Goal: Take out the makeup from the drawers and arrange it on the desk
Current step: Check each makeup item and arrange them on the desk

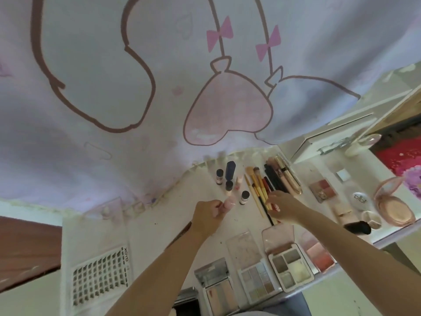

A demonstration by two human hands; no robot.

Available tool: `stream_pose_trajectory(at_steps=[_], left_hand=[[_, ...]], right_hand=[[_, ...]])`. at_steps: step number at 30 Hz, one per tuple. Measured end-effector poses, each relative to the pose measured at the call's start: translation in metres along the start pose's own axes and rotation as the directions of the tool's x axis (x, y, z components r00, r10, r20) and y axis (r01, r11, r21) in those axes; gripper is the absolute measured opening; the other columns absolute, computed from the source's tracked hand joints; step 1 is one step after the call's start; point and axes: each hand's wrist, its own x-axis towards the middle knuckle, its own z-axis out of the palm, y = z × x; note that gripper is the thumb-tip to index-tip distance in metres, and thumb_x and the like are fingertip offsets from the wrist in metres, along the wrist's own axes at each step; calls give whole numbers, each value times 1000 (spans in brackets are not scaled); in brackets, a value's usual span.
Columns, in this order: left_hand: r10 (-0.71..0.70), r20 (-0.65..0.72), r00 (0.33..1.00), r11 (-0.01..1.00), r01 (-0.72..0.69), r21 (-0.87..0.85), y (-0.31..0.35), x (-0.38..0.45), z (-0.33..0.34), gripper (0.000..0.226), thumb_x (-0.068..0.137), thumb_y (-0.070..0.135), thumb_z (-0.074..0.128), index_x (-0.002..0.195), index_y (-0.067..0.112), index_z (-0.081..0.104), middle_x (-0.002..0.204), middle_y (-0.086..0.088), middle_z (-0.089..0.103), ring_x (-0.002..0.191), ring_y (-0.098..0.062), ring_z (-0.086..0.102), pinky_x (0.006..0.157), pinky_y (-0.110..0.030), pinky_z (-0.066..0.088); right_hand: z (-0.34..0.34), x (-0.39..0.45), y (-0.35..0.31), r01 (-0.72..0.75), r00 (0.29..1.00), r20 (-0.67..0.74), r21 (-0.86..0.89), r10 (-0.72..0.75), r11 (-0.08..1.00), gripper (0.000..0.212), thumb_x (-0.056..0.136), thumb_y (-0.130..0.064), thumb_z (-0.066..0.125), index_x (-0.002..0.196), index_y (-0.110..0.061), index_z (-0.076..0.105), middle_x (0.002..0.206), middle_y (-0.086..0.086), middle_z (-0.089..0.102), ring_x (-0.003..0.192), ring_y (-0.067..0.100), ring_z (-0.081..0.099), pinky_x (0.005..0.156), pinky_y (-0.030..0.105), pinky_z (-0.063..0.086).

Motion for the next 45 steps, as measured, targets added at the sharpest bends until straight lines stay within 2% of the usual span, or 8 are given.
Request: stream_pose_trajectory(at_steps=[16, 19, 23, 27, 32, 35, 38, 45], left_hand=[[-45, -11, 999, 993, 43, -113, 8, 11, 27, 12, 86, 15, 59, 79, 6, 55, 82, -10, 57, 80, -23, 55, 67, -9, 29], [-65, -22, 998, 996, 63, -61, 5, 6, 18, 30, 85, 10, 58, 114, 4, 55, 111, -10, 57, 99, -19, 54, 76, -10, 32], [68, -112, 991, 974, -41, 223, -17, -19, -10, 35, 89, 19, 52, 123, 10, 48, 121, -5, 50, 107, -15, 44, 88, -15, 29], [-109, -53, 993, 774, 118, 622, -53, -53, -32, 38, 90, 30, 47, 122, 11, 40, 124, -6, 43, 115, -22, 40, 90, -28, 39], [-199, 15, 980, 720, 136, 681, -58, -69, -46, 26, 97, 20, 33, 118, 8, 43, 120, -9, 48, 108, -24, 50, 85, -32, 43], [-91, -47, 995, 778, 100, 621, -35, -65, -69, 25, 98, 18, 31, 115, 6, 45, 117, -11, 48, 100, -26, 53, 77, -32, 43], [124, -158, 980, 775, 4, 632, 4, -62, -98, 24, 97, 14, 31, 116, 8, 45, 115, -7, 49, 97, -23, 53, 72, -27, 40], [583, -289, 759, 584, -144, 799, 96, -89, -151, 29, 55, -2, 79, 79, 2, 65, 69, -8, 62, 54, -18, 57, 49, -21, 47]], right_hand=[[9, 2, 3, 7, 997, -81, 12, -6, 1000, 28, 91, -19, 47, 114, -10, 59, 143, 6, 33, 129, 22, 37, 104, 29, 31], [6, -1, -1, 44, 987, -153, 0, -44, 999, 28, 92, -17, 46, 116, -9, 57, 140, 6, 39, 130, 20, 36, 106, 27, 28], [-4, -15, -18, 173, 920, -355, -13, -166, 985, 23, 84, -2, 56, 106, 3, 62, 119, 18, 56, 113, 30, 52, 96, 27, 36], [-12, -26, -41, 335, 784, -538, -52, -309, 941, 19, 65, 18, 64, 84, 12, 65, 88, 28, 65, 82, 44, 64, 76, 44, 50], [-19, -28, -64, 401, 724, -588, -68, -362, 914, 18, 68, 18, 61, 83, 12, 65, 86, 27, 66, 81, 41, 64, 77, 46, 51], [-25, -29, -83, 447, 702, -611, -21, -366, 894, 17, 77, 11, 58, 92, 9, 65, 91, 23, 67, 86, 36, 63, 79, 32, 45], [-39, -31, -110, 428, 826, -504, 267, -253, 863, 22, 92, -13, 48, 109, -7, 60, 92, 10, 64, 75, 18, 57, 69, 19, 39], [-116, -56, -166, 198, 975, -216, 779, -42, 594, 48, 92, -43, 39, 51, -17, 33, 33, -6, 34, 28, 11, 30, 35, 18, 26]])
